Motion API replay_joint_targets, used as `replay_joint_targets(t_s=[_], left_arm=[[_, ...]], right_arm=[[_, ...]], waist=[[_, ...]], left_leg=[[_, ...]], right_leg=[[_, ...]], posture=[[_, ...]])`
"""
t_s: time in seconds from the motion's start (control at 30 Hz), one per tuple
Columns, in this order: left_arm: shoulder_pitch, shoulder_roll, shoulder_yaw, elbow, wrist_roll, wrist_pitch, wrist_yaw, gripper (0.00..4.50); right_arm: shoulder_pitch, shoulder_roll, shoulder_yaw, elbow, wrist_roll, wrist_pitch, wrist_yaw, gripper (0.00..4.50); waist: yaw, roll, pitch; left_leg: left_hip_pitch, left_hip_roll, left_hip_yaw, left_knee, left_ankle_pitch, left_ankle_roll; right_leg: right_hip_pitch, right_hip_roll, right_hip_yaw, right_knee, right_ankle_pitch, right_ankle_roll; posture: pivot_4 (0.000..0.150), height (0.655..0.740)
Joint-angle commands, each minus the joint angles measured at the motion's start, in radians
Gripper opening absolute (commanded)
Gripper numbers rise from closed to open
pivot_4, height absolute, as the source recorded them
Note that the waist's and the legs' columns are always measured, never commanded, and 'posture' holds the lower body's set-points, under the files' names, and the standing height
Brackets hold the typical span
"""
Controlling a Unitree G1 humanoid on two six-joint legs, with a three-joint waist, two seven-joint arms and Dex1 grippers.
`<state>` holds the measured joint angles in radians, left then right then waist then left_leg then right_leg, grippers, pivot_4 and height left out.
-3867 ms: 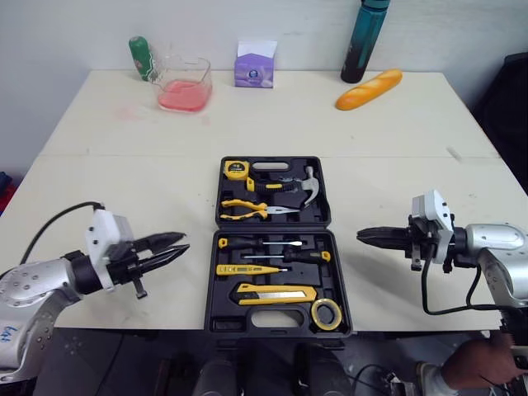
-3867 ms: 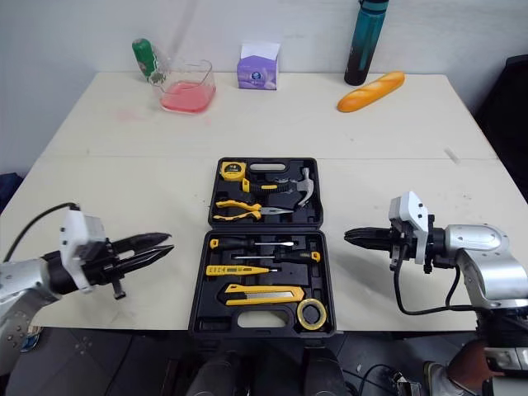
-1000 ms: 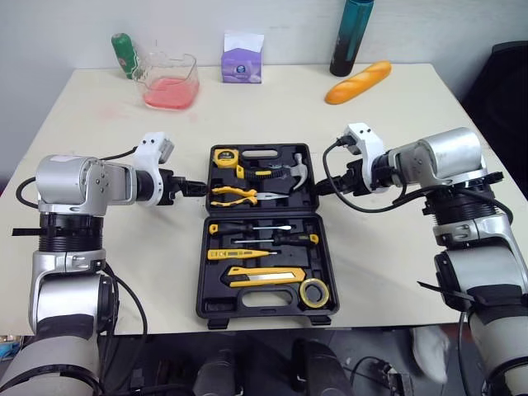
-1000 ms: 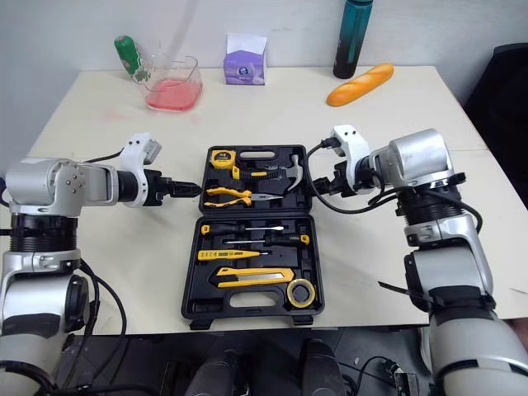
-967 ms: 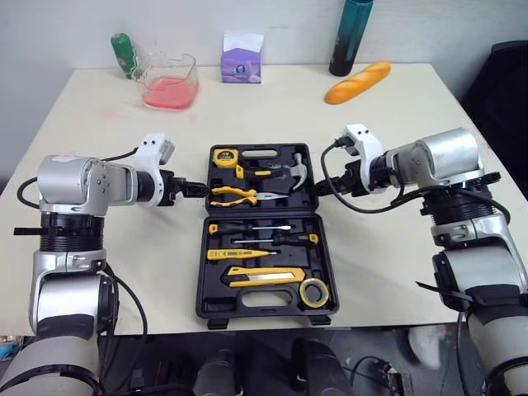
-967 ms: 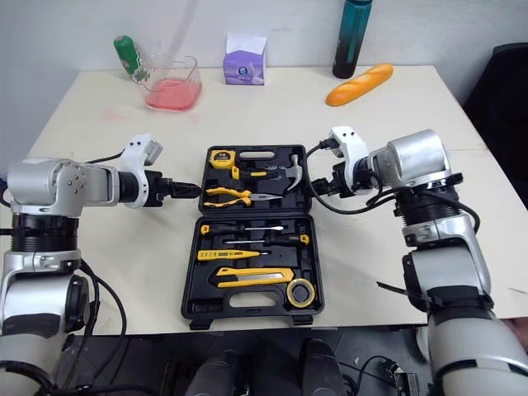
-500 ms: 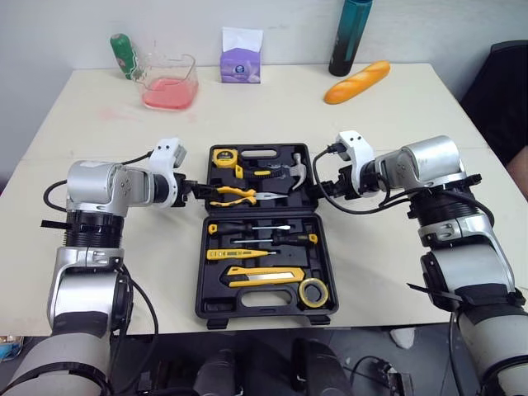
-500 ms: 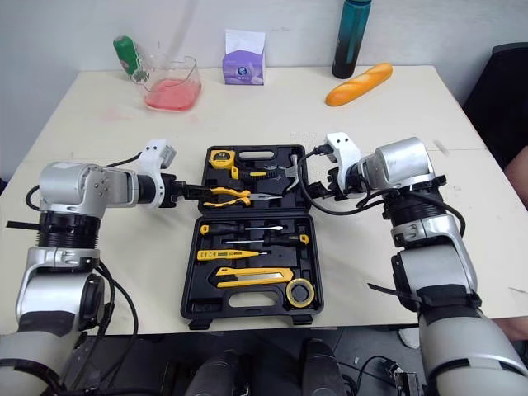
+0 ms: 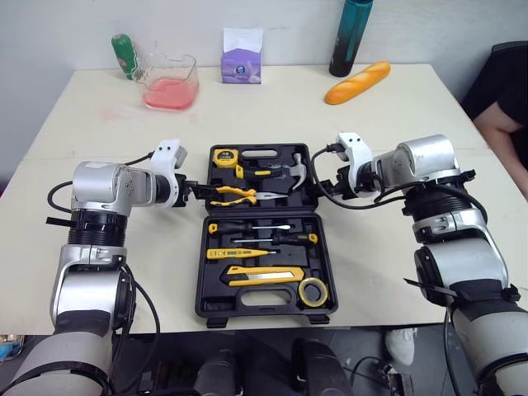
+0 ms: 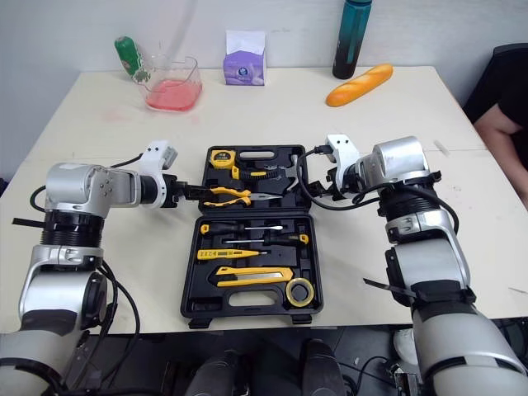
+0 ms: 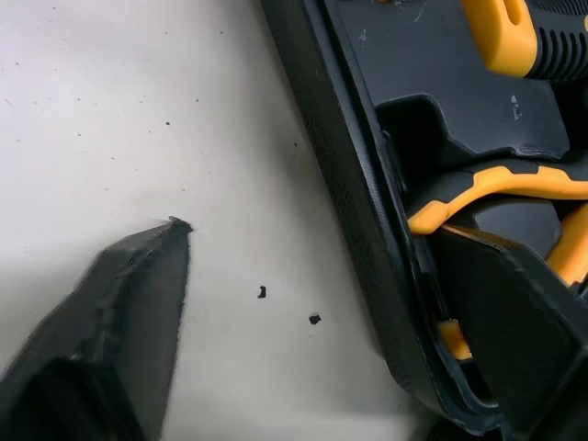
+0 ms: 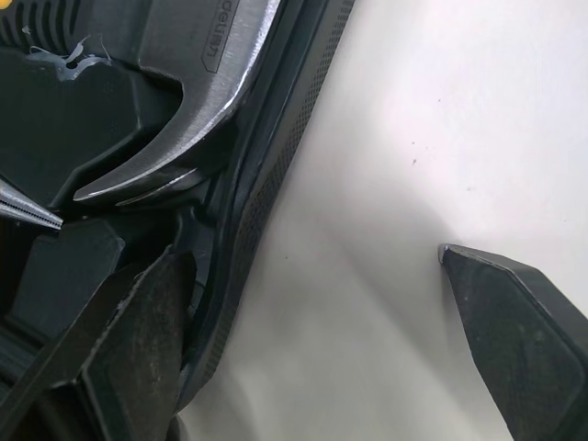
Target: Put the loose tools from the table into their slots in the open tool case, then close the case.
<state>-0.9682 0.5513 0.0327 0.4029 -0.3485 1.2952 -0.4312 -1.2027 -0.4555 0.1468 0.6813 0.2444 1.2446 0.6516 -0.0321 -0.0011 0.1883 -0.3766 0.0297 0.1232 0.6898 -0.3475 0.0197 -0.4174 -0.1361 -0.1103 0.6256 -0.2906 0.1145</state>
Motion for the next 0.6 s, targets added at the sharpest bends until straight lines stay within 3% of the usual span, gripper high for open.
replay_joint_targets(t_s=[0.03, 0.13, 0.2, 0.37, 0.6], left_arm=[[0.002, 0.005, -0.017, -0.036, 0.005, 0.008, -0.018, 2.69], [0.015, 0.0, -0.036, -0.054, 0.004, 0.02, -0.031, 1.34], [0.017, -0.009, -0.029, -0.051, 0.004, 0.023, -0.03, 0.4], [0.015, -0.026, -0.008, -0.046, 0.006, 0.017, -0.016, 0.22], [0.015, -0.068, 0.109, -0.062, -0.008, -0.077, 0.036, 0.19]], right_arm=[[-0.013, 0.01, 0.008, -0.002, -0.009, 0.019, 0.006, 4.5], [-0.01, 0.02, 0.002, 0.006, 0.0, 0.041, 0.011, 3.64], [-0.014, 0.029, -0.018, 0.018, 0.0, 0.043, -0.002, 2.62], [-0.025, 0.047, -0.067, 0.036, 0.011, 0.078, -0.021, 0.09], [-0.018, 0.092, -0.247, -0.009, 0.047, -0.009, -0.127, 0.0]], waist=[[0.0, 0.0, 0.0], [-0.004, 0.0, 0.0], [-0.004, 0.0, 0.0], [-0.002, -0.002, -0.001], [-0.001, -0.003, -0.002]], left_leg=[[0.0, 0.0, 0.0, 0.0, 0.0, 0.0], [0.0, 0.0, 0.0, 0.0, 0.0, 0.0], [0.001, 0.0, 0.0, 0.0, 0.0, -0.001], [0.002, 0.001, 0.0, 0.0, 0.001, -0.002], [0.002, 0.002, 0.0, 0.0, 0.001, -0.002]], right_leg=[[0.0, 0.0, 0.0, 0.0, 0.0, 0.0], [0.0, 0.001, 0.0, 0.0, 0.0, 0.0], [0.0, 0.002, 0.0, 0.0, 0.0, 0.0], [0.0, 0.002, 0.002, 0.002, 0.0, 0.0], [0.001, 0.001, 0.002, 0.002, 0.0, -0.001]], posture=[[0.15, 0.74], [0.15, 0.74], [0.15, 0.74], [0.15, 0.74], [0.15, 0.74]])
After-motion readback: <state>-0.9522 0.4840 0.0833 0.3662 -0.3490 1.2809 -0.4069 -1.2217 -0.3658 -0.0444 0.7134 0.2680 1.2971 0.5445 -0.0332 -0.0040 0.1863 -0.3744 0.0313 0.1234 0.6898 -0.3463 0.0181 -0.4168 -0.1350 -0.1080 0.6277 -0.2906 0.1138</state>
